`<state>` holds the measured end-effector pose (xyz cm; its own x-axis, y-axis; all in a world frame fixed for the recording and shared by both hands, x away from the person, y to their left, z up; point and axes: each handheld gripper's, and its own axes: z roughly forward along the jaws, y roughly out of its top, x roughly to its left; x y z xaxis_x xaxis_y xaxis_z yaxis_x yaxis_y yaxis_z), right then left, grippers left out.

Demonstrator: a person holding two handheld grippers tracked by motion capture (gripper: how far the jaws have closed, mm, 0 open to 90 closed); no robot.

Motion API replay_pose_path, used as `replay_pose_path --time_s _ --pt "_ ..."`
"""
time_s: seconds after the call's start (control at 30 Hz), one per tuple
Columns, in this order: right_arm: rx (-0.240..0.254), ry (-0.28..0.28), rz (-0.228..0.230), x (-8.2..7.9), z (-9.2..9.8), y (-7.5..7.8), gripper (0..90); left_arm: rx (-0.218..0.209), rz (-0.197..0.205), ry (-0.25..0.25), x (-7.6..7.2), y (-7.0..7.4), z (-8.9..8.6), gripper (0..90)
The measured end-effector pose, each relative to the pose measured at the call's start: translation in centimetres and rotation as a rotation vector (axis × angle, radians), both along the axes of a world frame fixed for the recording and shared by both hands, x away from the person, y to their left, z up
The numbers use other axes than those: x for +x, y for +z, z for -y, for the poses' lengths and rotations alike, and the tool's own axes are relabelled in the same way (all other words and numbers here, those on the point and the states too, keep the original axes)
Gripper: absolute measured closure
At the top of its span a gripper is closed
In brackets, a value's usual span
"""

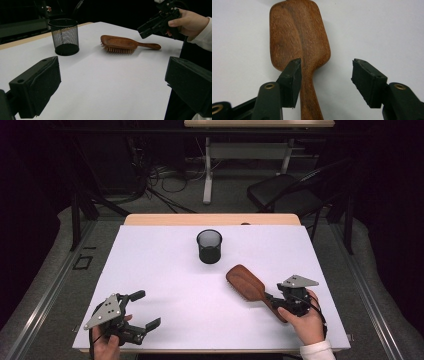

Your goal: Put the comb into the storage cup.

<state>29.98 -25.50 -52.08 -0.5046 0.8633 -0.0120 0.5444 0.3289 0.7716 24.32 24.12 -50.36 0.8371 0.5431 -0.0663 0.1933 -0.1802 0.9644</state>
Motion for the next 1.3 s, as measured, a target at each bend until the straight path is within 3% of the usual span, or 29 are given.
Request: replay_pose_path --time_s 0.47,0.67,0.7,0.97,1.13,1.3 --pt "-0.042 -0.004 -0.090 0.5 -0.5 0.0 15.7 -0.002 -0.003 0.001 -0.1 0.0 0.1 0.2" --pt "-0.080 0.009 -0.127 1.0 -0.8 0.4 13.8 0.003 -0.001 0.000 -0.1 0.0 0.3 0.3" --pt "-0.080 0.014 -0.157 1.3 -0.9 0.3 12.4 0.000 -0.004 0.001 -0.1 0.0 0.3 0.3" --pt "-0.090 0.026 -0.216 2.2 -1.1 0.3 12.0 -0.003 -0.005 0.002 0.0 -0.1 0.2 0.2" --pt "-0.153 0.068 -0.240 2.4 -1.6 0.5 14.4 -0.001 -0.008 0.002 -0.1 -0.1 0.3 0.3" --pt "-0.183 0.095 -0.255 2.6 -1.8 0.5 15.0 0.002 -0.011 0.001 0.0 -0.1 0.3 0.2"
